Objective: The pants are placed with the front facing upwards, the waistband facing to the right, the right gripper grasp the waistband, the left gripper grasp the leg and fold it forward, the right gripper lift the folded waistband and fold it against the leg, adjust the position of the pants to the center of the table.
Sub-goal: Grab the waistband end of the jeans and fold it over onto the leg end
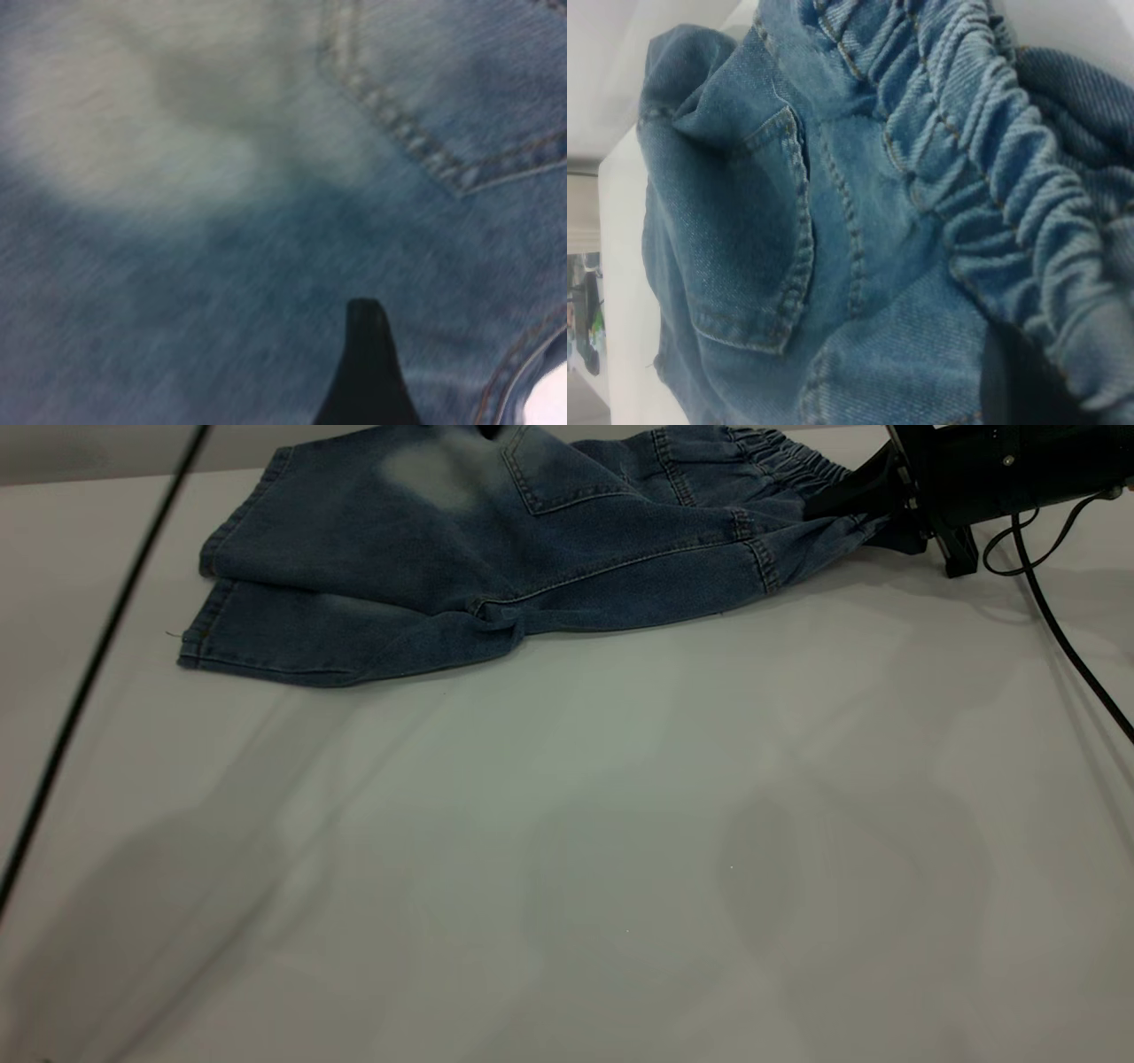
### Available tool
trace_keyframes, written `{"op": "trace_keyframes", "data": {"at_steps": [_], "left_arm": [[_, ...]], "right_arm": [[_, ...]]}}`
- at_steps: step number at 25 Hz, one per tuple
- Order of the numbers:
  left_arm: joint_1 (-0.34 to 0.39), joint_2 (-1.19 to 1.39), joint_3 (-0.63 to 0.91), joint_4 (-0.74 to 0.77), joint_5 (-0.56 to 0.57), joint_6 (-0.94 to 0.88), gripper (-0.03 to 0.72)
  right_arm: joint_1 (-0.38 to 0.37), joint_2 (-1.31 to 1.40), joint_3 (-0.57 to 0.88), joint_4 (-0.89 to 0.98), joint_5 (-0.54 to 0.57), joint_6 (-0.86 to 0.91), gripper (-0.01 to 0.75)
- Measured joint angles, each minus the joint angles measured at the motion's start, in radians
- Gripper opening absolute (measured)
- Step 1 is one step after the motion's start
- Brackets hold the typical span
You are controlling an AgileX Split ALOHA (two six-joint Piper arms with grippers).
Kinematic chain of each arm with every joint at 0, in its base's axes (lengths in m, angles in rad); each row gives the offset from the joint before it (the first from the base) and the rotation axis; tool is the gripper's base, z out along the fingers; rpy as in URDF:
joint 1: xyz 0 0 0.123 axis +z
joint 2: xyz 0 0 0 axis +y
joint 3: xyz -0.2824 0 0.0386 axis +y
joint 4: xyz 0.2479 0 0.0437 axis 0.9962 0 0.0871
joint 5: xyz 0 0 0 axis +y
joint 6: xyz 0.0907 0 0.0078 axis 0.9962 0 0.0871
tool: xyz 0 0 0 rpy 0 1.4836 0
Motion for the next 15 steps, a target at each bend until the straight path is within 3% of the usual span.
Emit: {"op": "trace_keyframes", "data": {"at_steps": [4, 15], "left_arm": [[-0.035, 0.093, -0.102, 0.006, 0.015, 0.001, 0.475], [-0.057, 0.198, -0.106, 0.063, 0.013, 0.003, 0.475]], "right_arm": [[0.000, 0.000, 0.000, 0.000, 0.001, 0.000, 0.115], [0.000, 0.000, 0.000, -0.014, 0.004, 0.012, 0.115]]}}
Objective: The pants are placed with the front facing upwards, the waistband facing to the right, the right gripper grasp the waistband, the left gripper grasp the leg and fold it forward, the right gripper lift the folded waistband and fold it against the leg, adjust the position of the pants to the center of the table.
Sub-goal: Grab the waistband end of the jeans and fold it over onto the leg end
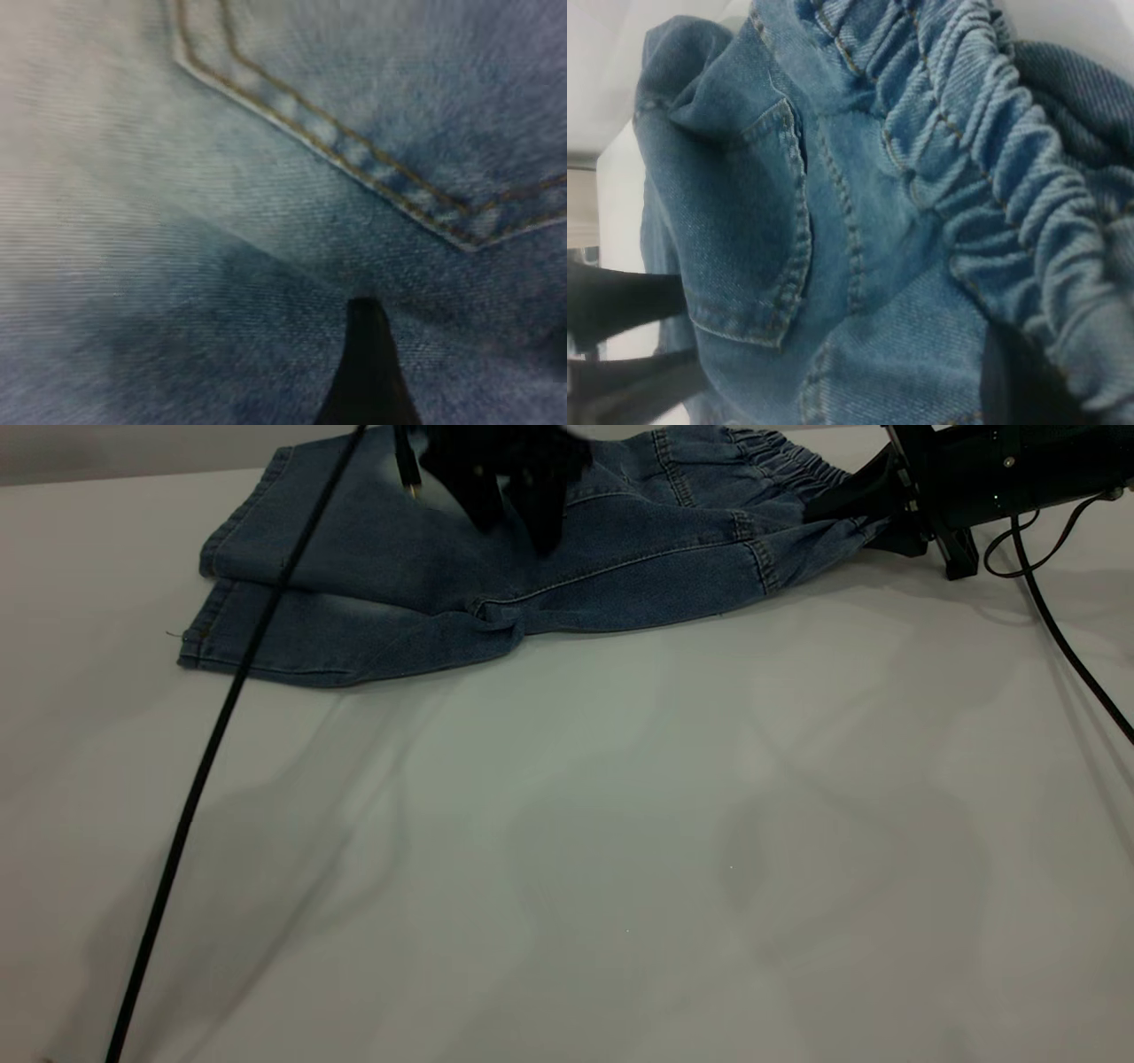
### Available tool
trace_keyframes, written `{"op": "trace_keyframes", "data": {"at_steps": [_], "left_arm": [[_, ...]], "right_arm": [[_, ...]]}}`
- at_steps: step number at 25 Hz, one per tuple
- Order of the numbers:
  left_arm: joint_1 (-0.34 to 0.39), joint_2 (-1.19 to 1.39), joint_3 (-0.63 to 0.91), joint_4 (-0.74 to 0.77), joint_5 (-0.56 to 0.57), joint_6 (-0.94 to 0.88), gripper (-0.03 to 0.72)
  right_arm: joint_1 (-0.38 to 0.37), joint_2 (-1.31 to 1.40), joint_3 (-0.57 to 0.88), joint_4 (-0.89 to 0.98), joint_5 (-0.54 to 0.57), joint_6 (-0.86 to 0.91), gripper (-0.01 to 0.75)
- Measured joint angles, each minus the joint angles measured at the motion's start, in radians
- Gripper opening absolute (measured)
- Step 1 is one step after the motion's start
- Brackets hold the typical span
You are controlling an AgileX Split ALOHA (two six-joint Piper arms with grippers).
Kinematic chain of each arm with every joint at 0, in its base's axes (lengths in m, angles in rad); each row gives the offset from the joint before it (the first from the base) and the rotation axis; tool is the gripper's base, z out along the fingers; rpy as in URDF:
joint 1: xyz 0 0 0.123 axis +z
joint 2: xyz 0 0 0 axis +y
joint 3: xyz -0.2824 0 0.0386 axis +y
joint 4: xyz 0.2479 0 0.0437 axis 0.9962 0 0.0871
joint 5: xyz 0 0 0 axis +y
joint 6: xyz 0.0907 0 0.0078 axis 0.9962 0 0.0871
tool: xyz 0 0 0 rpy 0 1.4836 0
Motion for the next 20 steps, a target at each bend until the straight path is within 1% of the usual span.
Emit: {"op": "trace_keyframes", "data": {"at_steps": [10, 15, 20], "left_arm": [[-0.001, 0.026, 0.000, -0.002, -0.009, -0.001, 0.475], [-0.001, 0.026, 0.000, -0.005, -0.025, -0.001, 0.475], [-0.001, 0.026, 0.000, -0.005, -0.024, -0.001, 0.475]], "right_arm": [[0.000, -0.052, 0.000, -0.028, 0.003, 0.001, 0.115], [0.001, -0.120, 0.000, -0.051, 0.043, 0.025, 0.115], [0.034, -0.167, 0.000, -0.054, 0.074, 0.027, 0.115]]}}
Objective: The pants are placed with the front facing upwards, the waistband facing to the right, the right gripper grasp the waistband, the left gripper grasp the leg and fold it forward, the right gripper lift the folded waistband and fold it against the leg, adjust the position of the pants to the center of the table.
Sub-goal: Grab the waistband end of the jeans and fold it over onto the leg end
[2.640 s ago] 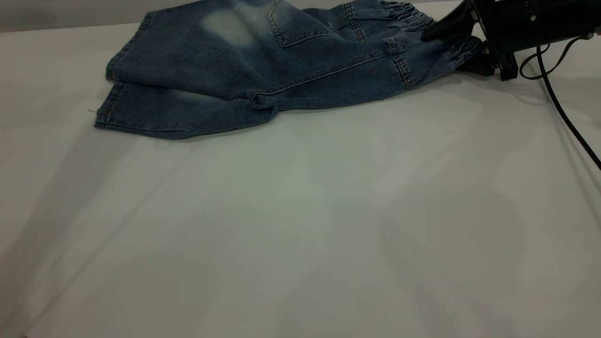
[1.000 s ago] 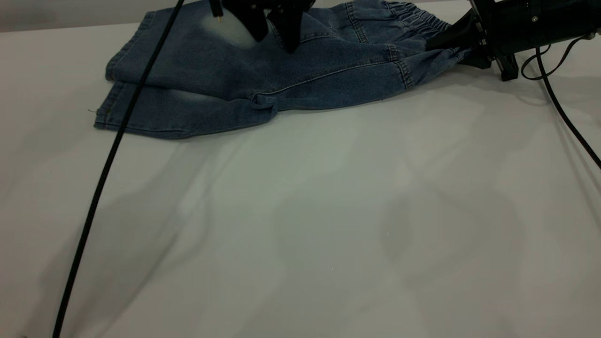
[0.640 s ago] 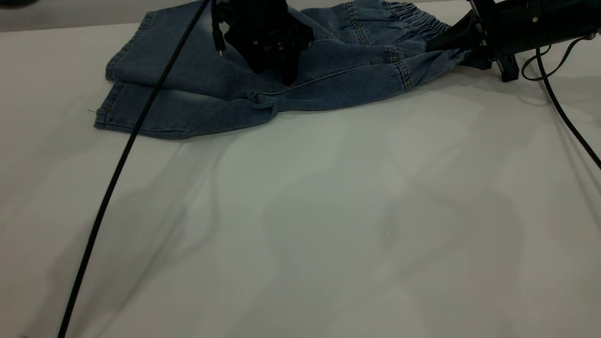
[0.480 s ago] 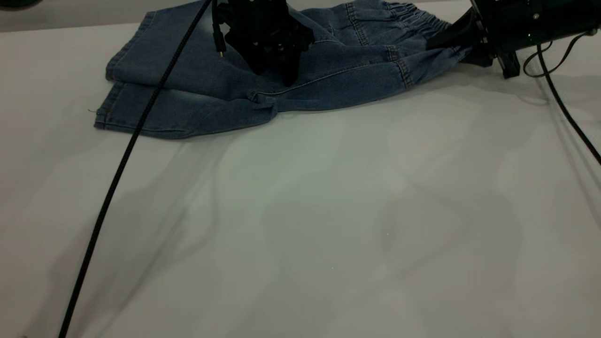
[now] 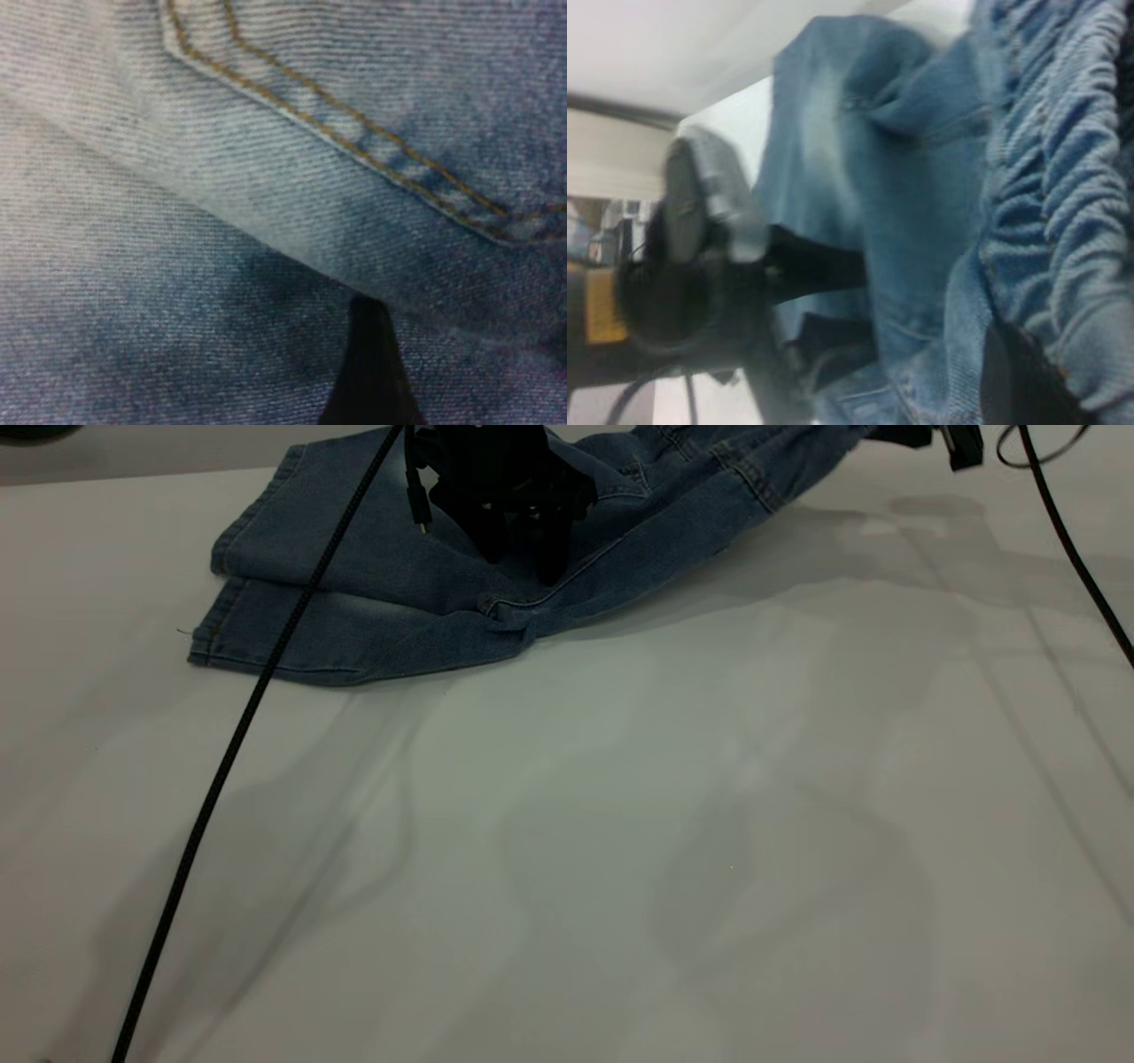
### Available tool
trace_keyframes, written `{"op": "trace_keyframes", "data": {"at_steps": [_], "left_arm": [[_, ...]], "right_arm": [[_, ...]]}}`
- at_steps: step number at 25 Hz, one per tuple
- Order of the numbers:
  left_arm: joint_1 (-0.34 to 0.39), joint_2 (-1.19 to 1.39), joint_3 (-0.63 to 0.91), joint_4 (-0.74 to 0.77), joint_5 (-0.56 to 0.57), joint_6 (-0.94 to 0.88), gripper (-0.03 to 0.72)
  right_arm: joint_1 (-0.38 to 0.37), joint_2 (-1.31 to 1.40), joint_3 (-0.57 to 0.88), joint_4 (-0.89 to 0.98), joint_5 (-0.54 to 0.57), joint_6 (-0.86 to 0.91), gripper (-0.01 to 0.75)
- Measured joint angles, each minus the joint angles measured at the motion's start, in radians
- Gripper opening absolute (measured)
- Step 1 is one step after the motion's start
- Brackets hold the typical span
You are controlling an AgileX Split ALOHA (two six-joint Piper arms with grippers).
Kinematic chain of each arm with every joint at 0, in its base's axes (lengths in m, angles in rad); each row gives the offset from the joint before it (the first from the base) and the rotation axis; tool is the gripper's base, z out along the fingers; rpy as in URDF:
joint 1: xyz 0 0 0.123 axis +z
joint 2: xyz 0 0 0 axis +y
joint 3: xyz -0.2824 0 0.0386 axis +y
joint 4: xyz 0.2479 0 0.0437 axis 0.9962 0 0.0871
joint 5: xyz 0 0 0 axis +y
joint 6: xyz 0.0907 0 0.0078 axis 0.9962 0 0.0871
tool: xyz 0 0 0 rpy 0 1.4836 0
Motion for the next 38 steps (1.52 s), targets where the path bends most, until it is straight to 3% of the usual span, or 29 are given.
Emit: {"op": "trace_keyframes", "data": {"at_steps": [10, 17, 27, 31, 38], "left_arm": [[0.000, 0.000, 0.000, 0.000, 0.002, 0.000, 0.475], [0.000, 0.000, 0.000, 0.000, 0.002, -0.002, 0.475], [0.001, -0.001, -0.010, 0.000, 0.057, -0.003, 0.475], [0.000, 0.000, -0.074, 0.048, 0.112, 0.025, 0.475], [0.033, -0.025, -0.210, 0.091, 0.088, 0.004, 0.475]], "right_arm": [[0.127, -0.031, -0.008, 0.007, 0.007, 0.025, 0.115], [0.176, -0.047, -0.086, -0.008, 0.024, 0.092, 0.115], [0.192, -0.046, -0.128, -0.027, 0.034, 0.119, 0.115], [0.193, -0.046, -0.129, -0.037, 0.039, 0.126, 0.114], [0.195, -0.046, -0.129, -0.051, 0.038, 0.130, 0.113]]}}
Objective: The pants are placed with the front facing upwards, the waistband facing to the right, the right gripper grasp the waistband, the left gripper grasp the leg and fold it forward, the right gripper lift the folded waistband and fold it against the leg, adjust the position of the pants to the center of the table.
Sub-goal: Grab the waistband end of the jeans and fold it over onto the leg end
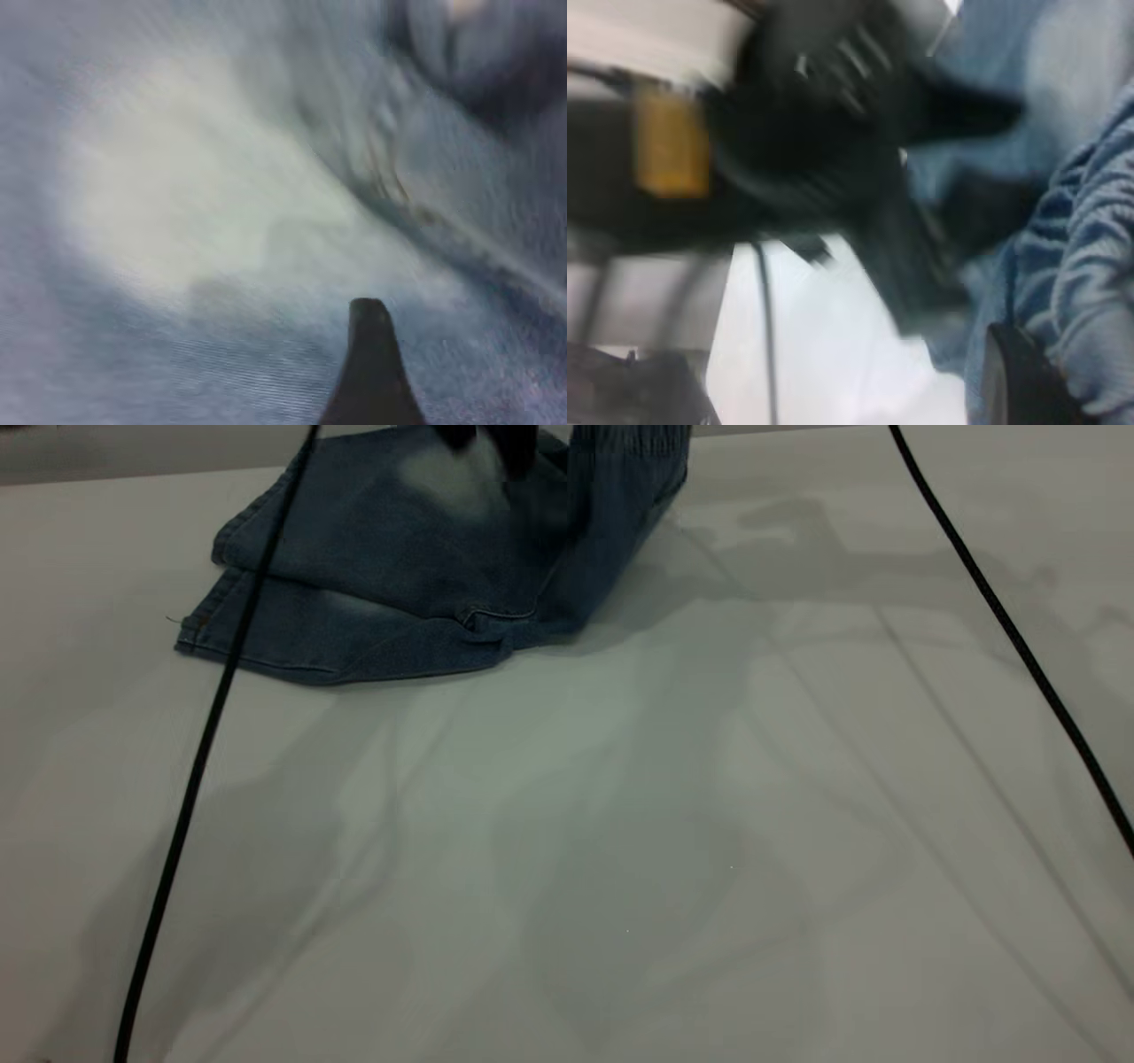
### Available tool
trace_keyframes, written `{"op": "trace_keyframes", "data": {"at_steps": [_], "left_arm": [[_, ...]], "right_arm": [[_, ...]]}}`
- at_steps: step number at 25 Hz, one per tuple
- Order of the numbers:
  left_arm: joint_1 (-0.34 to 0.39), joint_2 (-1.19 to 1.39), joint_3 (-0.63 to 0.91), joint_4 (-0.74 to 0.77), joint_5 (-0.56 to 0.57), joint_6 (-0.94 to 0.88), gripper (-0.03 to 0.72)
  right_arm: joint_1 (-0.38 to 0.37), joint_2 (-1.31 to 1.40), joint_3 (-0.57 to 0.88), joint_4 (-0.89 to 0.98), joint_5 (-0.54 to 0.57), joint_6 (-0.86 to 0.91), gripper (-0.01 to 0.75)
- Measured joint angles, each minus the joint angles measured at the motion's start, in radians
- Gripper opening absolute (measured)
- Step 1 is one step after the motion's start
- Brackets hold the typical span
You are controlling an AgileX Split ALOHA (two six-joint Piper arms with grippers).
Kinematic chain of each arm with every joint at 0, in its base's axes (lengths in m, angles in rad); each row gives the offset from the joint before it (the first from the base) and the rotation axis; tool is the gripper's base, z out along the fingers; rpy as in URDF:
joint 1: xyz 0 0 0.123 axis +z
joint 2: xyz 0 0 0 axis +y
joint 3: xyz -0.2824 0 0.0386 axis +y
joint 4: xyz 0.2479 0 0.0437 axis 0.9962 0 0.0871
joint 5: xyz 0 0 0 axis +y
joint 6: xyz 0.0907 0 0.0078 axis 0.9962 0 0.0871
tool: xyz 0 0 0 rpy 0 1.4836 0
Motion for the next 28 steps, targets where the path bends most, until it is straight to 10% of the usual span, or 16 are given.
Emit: {"op": "trace_keyframes", "data": {"at_steps": [28], "left_arm": [[0.139, -0.005, 0.162, 0.007, 0.010, -0.064, 0.475]], "right_arm": [[-0.002, 0.000, 0.000, 0.008, 0.018, 0.004, 0.113]]}}
